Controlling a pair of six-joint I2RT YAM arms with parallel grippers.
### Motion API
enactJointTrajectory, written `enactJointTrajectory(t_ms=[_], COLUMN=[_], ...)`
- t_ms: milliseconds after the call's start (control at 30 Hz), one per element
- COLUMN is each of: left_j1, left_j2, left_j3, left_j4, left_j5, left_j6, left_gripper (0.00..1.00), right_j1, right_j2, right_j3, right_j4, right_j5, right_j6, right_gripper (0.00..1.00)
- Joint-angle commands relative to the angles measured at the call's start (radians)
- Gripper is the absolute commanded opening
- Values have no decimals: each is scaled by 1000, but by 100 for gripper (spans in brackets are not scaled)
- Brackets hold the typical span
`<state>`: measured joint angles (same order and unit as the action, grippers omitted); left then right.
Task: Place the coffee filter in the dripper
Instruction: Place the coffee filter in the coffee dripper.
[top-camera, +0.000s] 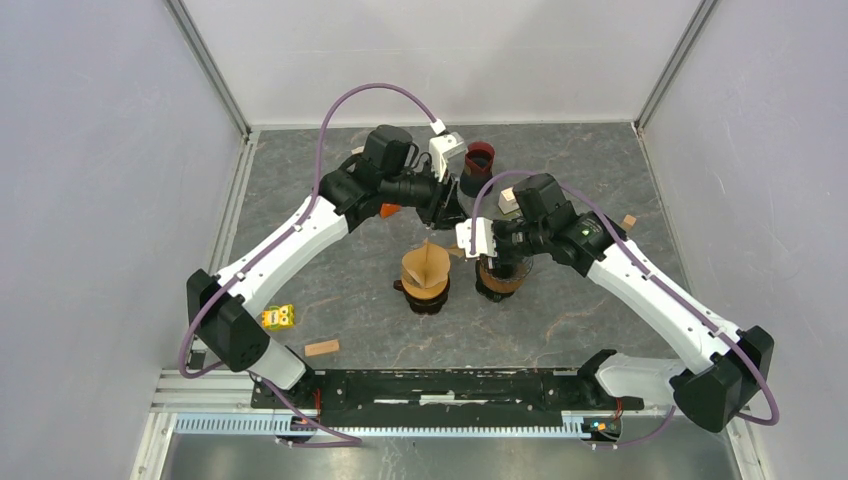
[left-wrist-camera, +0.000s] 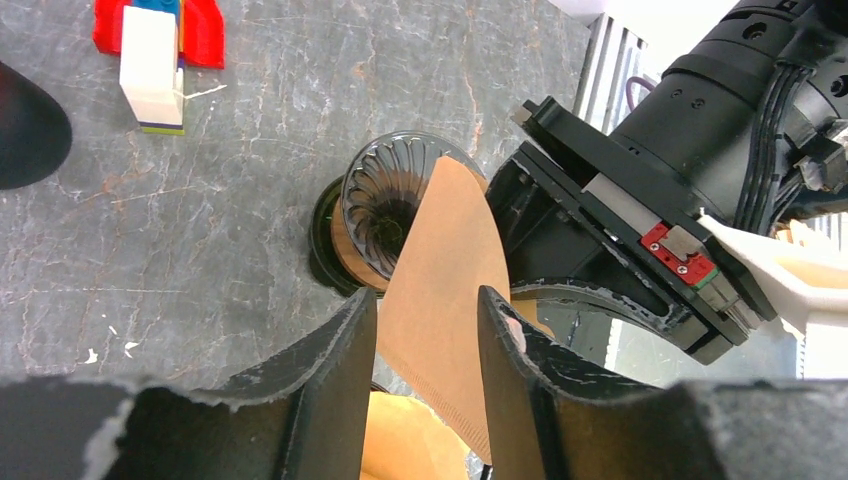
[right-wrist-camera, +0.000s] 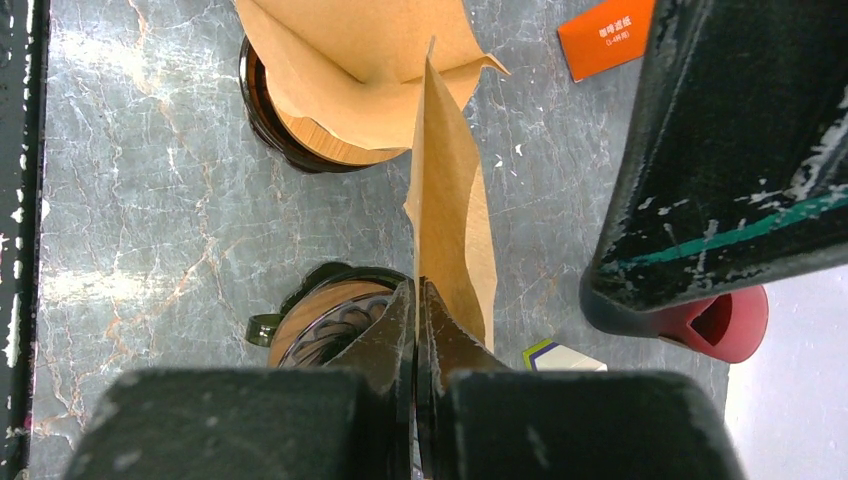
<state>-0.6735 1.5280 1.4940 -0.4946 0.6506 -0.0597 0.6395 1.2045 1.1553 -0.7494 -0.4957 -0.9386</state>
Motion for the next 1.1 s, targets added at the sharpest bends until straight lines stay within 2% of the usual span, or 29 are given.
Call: enactJointTrajectory(t_ms=[0,300,633,1067], left_j1=[2,3,-8,-30], left_j2=[-10,-36,-28,-7], left_j3=[-18,-53,-53,-55], left_j4=[45,7,14,24], left_j5=[71,99,142,80], left_j6=[-34,20,1,14], left_gripper=[50,56,60,60], right_j1=[4,4,4,4], right_j2=[1,-3,-6,-6], right_j3=[45,42,39,44], right_j4=[7,5,-3,-10], right_j5=[-19,-21,-21,-32], right_j6=[9,10,9,10], right_gripper=[0,0,0,0])
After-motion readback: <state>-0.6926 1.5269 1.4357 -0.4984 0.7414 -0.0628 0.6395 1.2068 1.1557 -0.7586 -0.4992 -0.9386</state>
